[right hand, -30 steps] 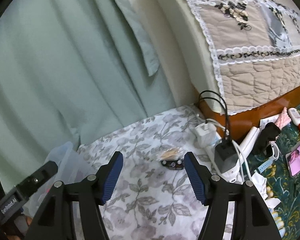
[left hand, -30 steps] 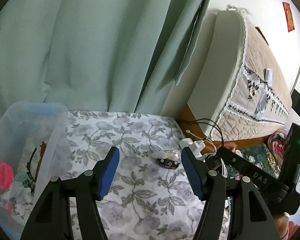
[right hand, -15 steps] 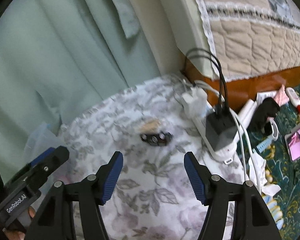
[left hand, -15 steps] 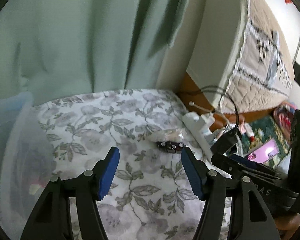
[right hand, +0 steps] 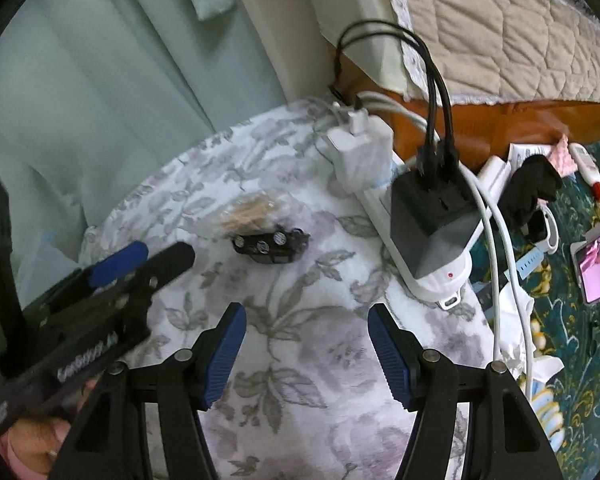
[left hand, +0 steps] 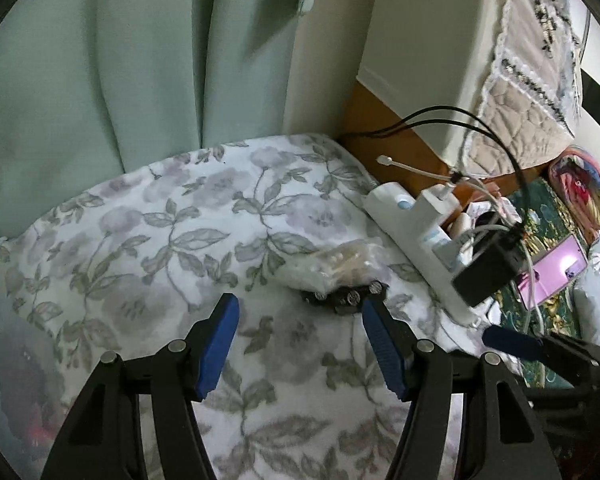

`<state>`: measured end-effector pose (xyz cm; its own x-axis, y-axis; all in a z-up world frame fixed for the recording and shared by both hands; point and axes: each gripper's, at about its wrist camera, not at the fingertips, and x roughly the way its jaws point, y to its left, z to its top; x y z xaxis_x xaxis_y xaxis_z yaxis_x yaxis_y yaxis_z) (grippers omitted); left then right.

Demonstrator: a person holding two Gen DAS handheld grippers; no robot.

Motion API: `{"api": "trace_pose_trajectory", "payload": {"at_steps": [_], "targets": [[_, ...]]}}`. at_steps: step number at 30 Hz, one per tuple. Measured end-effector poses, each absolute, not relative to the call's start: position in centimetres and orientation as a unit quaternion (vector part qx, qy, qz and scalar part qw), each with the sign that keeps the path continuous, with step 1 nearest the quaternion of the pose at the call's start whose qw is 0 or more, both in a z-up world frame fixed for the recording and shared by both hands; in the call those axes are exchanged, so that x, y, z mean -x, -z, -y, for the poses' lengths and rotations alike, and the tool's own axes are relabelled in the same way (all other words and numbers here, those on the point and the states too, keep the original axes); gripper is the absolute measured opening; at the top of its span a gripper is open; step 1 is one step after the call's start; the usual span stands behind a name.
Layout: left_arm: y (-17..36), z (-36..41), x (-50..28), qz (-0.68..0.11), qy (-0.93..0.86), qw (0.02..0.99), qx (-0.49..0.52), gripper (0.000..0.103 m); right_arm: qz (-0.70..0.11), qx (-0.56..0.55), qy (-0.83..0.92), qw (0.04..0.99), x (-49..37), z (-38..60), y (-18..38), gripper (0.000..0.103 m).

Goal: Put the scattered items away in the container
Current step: 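Withdraw both open tools from the bin toward the swab bag and toy car, then grasp the cotton swab bag with the left tool while the right tool grasps the black toy car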

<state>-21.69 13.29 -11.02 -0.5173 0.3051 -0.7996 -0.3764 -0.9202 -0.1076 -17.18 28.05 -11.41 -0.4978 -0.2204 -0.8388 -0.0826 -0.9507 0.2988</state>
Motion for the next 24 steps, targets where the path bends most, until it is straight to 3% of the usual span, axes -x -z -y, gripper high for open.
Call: {"api": "trace_pose_trajectory", "payload": {"at_steps": [21,24], "targets": [[14.0,-17.3,25.2,-0.076,-0.850,0.235,0.466,0.065,0.152,-0.525,0.837,0.021,17.1,-28.7,13.3,0.067],[14.0,-17.2,25.1,-0.075,-0.852,0.231,0.463,0.060,0.150,-0.524,0.838,0.021,17.2,-28.7,13.2,0.067]]}}
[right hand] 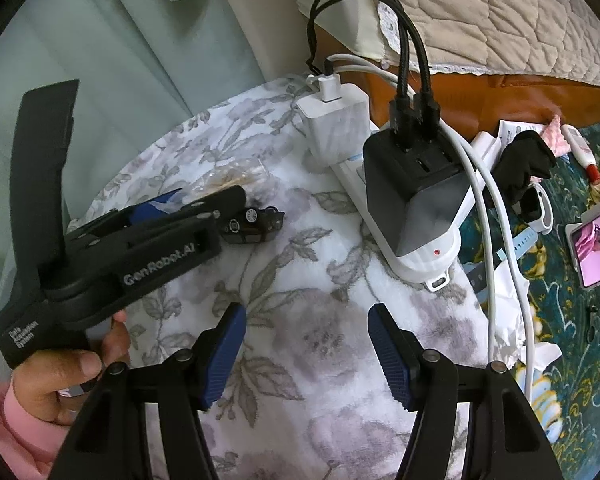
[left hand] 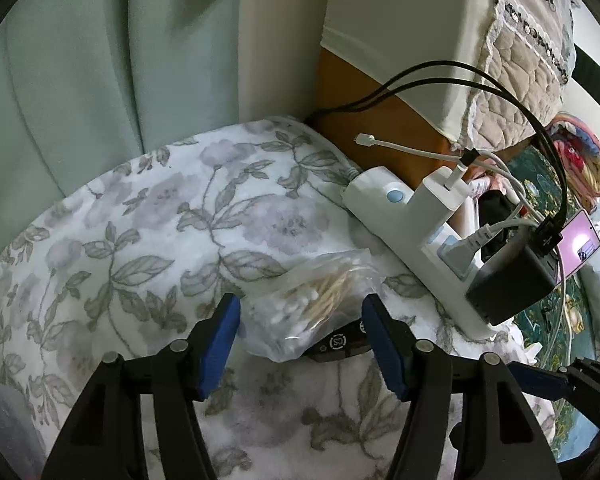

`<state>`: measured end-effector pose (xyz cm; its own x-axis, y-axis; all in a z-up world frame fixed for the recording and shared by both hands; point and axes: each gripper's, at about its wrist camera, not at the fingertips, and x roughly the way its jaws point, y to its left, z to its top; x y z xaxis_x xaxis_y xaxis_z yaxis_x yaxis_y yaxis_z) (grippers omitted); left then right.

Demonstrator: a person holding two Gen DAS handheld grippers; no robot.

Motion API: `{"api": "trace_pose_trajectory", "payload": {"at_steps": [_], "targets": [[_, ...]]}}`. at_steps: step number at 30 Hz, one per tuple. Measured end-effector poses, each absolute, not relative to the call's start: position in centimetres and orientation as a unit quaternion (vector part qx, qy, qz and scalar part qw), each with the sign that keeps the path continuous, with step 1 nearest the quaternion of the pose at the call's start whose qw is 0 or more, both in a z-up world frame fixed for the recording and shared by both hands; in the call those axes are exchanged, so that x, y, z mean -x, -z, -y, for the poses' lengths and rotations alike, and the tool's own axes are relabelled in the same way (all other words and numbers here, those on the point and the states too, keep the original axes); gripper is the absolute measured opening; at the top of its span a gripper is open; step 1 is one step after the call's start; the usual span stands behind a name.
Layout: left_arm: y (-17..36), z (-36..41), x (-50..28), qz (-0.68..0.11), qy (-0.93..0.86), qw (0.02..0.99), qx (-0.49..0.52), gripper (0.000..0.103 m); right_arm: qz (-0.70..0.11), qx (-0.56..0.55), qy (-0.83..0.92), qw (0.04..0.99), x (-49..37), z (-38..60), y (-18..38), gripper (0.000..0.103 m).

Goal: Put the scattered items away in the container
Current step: 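Grasp the cotton swab bag with the left tool while the right tool grasps the black toy car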

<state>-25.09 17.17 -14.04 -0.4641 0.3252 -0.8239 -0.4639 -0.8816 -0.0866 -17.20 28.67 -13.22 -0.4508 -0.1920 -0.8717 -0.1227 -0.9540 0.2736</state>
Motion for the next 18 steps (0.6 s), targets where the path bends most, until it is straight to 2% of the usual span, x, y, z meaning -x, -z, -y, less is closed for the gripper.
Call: {"api": "trace_pose_trajectory", "payload": {"at_steps": [1,4,8,18], "targets": [[14.1,-16.9,25.2,-0.067,-0.853,0.230,0.464,0.053,0.150,-0.523,0.839,0.020,17.3,-28.7,13.2,0.067],[14.2,-16.0,25.3,-0.047,-0.853,0.224,0.469,0.043,0.150,-0.521,0.840,0.020,17.4,-28.6,13.2,0.067],[14.3,-14.9,25.1,-0.034,-0.857,0.216,0.467,0.038,0.146,-0.523,0.839,0.022,17.6,-28.3,13.6,0.067],[14.5,-10.2,23.5,0.004,-0.870,0.161,0.465,0.036,0.130,-0.518,0.844,0.039,19.2,-26.7,14.0,0.067]]}}
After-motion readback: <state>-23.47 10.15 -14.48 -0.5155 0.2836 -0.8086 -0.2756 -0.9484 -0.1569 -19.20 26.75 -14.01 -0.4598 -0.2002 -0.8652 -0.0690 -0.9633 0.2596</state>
